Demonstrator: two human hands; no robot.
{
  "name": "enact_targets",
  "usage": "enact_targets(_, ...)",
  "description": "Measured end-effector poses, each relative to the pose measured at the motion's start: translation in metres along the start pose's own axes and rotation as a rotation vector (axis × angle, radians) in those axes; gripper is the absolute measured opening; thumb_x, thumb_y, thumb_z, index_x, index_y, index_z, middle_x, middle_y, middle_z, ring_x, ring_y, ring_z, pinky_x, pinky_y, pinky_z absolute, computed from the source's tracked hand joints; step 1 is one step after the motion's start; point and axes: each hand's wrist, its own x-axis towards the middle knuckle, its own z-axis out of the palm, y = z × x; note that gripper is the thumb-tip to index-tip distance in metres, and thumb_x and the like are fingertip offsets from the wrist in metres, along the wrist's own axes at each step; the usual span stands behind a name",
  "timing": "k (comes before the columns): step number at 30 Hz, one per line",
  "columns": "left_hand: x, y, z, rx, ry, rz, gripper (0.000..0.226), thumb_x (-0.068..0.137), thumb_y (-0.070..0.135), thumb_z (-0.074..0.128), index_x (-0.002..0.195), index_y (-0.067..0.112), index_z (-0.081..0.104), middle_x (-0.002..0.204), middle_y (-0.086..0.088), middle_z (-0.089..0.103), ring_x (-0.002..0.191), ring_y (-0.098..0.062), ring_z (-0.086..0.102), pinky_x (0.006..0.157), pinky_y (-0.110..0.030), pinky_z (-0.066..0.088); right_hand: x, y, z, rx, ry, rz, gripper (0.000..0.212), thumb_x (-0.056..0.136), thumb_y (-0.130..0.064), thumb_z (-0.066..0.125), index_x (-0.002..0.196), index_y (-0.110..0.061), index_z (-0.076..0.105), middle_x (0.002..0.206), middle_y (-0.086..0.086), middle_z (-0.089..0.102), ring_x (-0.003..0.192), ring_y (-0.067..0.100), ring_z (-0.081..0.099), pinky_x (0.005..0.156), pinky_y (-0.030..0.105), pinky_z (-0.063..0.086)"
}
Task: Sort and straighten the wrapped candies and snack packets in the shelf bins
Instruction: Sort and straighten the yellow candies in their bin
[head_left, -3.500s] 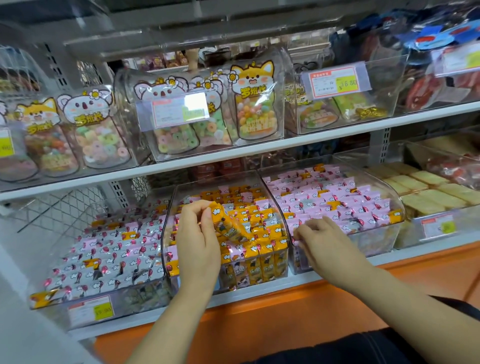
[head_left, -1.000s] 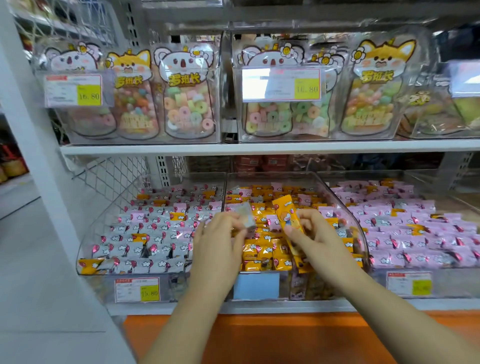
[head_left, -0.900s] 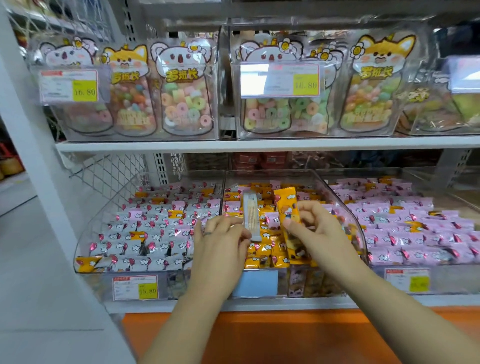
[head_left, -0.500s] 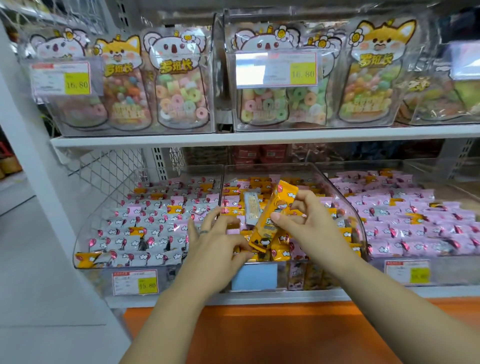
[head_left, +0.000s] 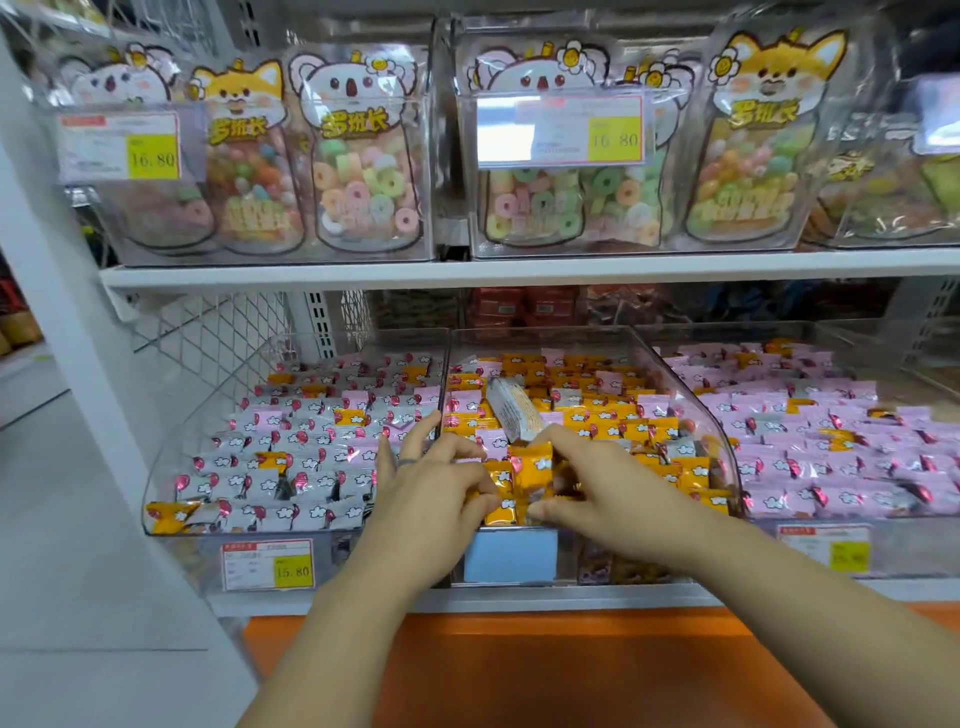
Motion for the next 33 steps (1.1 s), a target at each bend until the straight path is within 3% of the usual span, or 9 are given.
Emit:
enact_targets(4,0.000,0.001,0.001,-0.005,0.006,0.002,0.019,0.092,0.043,0.052,0.094,0.032,0.067,0.128,0.021,0.042,0.142,-0.009,0.001,0.115,-0.053,0.001,-0.002,0.004,0.006,-0.057,0.026,0.015,0.042,0.084,-0.035,0.067,0.116,-0.033,0.041,0.086,-0.011,0.053,0.073,0.002,0.049,0.059,0.013,0.037)
enact_targets(6,0.000,0.001,0.001,-0.012,0.012,0.003,0.018,0.092,0.042,0.052,0.094,0.032,0.067,0.129,0.020,0.043,0.142,-0.009,0.001,0.115,-0.053,0.001,-0.006,0.002,0.008,-0.065,0.101,-0.047,0.058,0.084,-0.037,0.066,0.132,-0.038,0.035,0.108,-0.016,0.053,0.088,-0.002,0.050,0.071,0.011,0.040)
enact_targets(8,0.000,0.000,0.001,-0.016,0.015,0.003,0.018,0.092,0.042,0.053,0.093,0.031,0.067,0.130,0.020,0.043,0.142,-0.009,0.001,0.115,-0.053,0.002,-0.008,-0.001,0.008,-0.111,0.217,-0.160,0.048,0.087,-0.035,0.063,0.131,-0.033,0.043,0.120,-0.018,0.051,0.102,-0.004,0.048,0.085,0.012,0.041)
enact_targets(10,0.000,0.000,0.002,-0.024,0.021,0.005,0.017,0.092,0.041,0.053,0.093,0.030,0.066,0.129,0.019,0.044,0.142,-0.010,0.002,0.115,-0.052,0.004,-0.007,0.000,0.008,-0.184,0.271,-0.216,0.032,0.088,-0.033,0.062,0.119,-0.025,0.058,0.113,-0.012,0.059,0.101,0.003,0.053,0.087,0.020,0.046)
enact_targets(14,-0.001,0.000,0.004,-0.056,0.044,0.013,0.015,0.091,0.039,0.055,0.089,0.029,0.066,0.127,0.018,0.046,0.142,-0.010,0.003,0.115,-0.050,0.007,-0.002,0.010,0.011,-0.313,0.160,-0.240,0.024,0.088,-0.035,0.062,0.106,-0.020,0.067,0.100,-0.006,0.064,0.094,0.008,0.056,0.084,0.030,0.049)
enact_targets(20,-0.003,-0.001,0.006,-0.058,0.063,0.026,0.015,0.091,0.039,0.055,0.088,0.028,0.065,0.128,0.018,0.046,0.143,-0.011,0.003,0.114,-0.051,0.008,0.006,0.010,-0.002,-0.388,0.007,-0.250,0.024,0.091,-0.034,0.057,0.109,-0.021,0.068,0.100,-0.006,0.065,0.095,0.009,0.054,0.087,0.028,0.046)
enact_targets(27,-0.004,-0.001,0.006,-0.071,0.074,0.027,0.013,0.091,0.038,0.056,0.087,0.028,0.064,0.127,0.017,0.047,0.143,-0.012,0.004,0.115,-0.050,0.007,-0.002,0.016,0.013,-0.487,-0.026,-0.247,0.027,0.097,-0.031,0.045,0.100,-0.019,0.069,0.099,-0.004,0.066,0.095,0.014,0.055,0.089,0.034,0.045)
enact_targets(33,-0.004,0.001,0.007,-0.026,0.062,0.021,0.016,0.090,0.041,0.055,0.090,0.031,0.067,0.129,0.017,0.046,0.143,-0.012,0.003,0.115,-0.051,0.007,0.004,0.007,0.002,-0.492,-0.134,-0.205,0.026,0.096,-0.031,0.047,0.097,-0.020,0.070,0.096,-0.006,0.066,0.092,0.011,0.056,0.086,0.034,0.047)
